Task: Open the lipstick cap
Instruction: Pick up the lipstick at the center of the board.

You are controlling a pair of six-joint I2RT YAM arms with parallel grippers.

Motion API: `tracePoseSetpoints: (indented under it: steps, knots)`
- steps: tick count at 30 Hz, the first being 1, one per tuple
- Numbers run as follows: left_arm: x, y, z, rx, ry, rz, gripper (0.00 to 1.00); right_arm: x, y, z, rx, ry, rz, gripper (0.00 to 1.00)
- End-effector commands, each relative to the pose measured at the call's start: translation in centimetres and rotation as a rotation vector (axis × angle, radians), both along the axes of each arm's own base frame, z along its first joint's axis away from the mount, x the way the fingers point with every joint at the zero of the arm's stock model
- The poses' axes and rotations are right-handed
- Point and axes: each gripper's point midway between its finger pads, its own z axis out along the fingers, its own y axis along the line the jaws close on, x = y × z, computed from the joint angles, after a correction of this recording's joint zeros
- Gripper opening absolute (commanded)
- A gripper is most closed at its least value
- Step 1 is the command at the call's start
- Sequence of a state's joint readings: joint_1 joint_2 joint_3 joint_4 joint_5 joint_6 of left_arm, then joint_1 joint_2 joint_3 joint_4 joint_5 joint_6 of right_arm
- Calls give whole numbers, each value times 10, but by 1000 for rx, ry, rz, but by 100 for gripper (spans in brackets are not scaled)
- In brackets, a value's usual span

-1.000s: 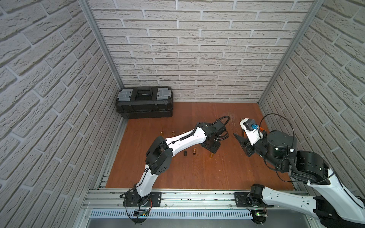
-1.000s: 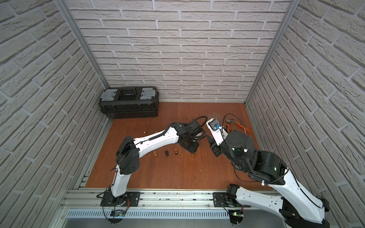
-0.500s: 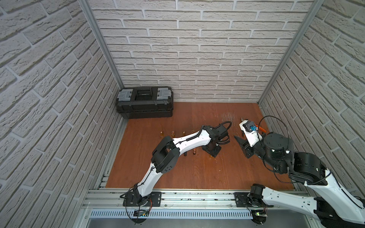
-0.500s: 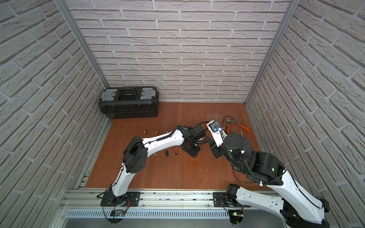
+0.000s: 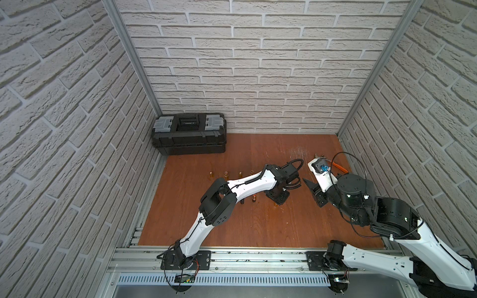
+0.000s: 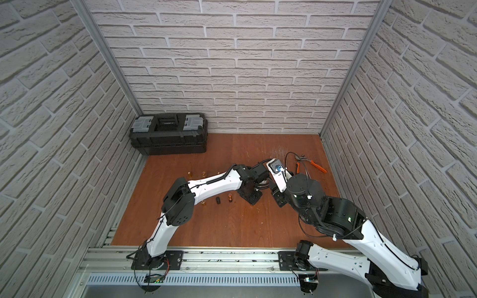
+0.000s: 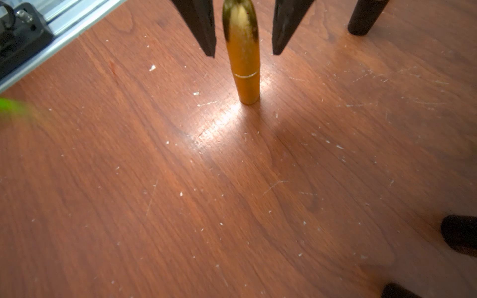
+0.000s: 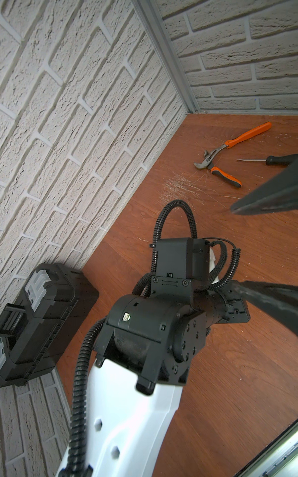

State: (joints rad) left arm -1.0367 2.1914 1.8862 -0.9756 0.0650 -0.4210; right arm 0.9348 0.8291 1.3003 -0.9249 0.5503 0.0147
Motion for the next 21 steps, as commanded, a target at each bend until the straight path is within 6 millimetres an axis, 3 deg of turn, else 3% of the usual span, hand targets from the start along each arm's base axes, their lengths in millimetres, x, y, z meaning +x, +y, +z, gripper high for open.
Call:
tracePoseSetpoints:
  steps: [1, 13, 21]
  knots:
    - [-1, -3, -4, 15, 7, -22, 37, 2, -2, 8, 27, -35, -19, 44]
    - [-3, 0, -8, 35, 22, -27, 41, 5, -1, 7, 9, -49, -18, 43]
    - [-3, -1, -8, 34, 21, -27, 28, 6, -1, 3, -1, -43, -20, 43]
